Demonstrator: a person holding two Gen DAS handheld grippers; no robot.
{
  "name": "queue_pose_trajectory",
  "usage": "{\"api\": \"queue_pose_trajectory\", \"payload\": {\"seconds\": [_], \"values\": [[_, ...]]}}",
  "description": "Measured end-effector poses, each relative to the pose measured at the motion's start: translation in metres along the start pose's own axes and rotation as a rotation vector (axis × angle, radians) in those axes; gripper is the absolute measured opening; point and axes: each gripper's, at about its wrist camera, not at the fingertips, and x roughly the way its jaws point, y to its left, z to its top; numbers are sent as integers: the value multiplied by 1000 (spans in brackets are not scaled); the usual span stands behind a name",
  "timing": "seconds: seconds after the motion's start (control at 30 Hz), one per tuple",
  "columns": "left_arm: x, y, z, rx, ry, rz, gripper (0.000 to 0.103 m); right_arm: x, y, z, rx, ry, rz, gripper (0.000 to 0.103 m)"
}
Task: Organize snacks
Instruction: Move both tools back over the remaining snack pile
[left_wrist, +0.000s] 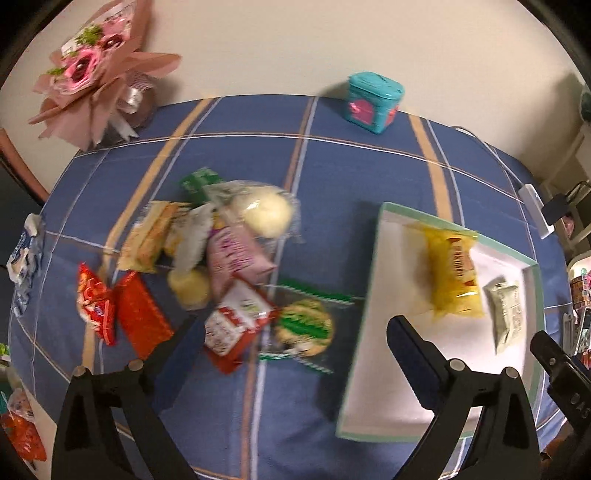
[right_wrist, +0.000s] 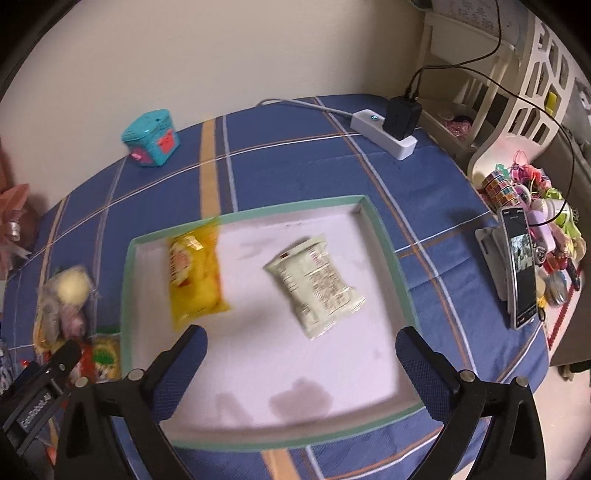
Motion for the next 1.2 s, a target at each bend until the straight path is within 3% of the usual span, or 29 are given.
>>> {"api": "queue_pose_trajectory", "payload": {"seconds": [0.17,0.33,0.5,0.67,0.9,1.2], "values": [[-1,27,-5,-18,34,-16,99,-12,29,-13,-69,-1,16,103],[-7,57,-9,-19,24,77,99,-15,64,-23,-137,14,74,103],[-8,86,-8,-72,22,111,99,5,108,-39,-224,111,127,103],[-2,116,-9,-112,48,152,99,9,143,-51,-277,126,127,103],[-6,168,-8,-214,42,177,99,11,180,-62,-339,121,131,103],[-2,202,-9,-300,59,158,99,18,202,-63,-330,126,210,103]]}}
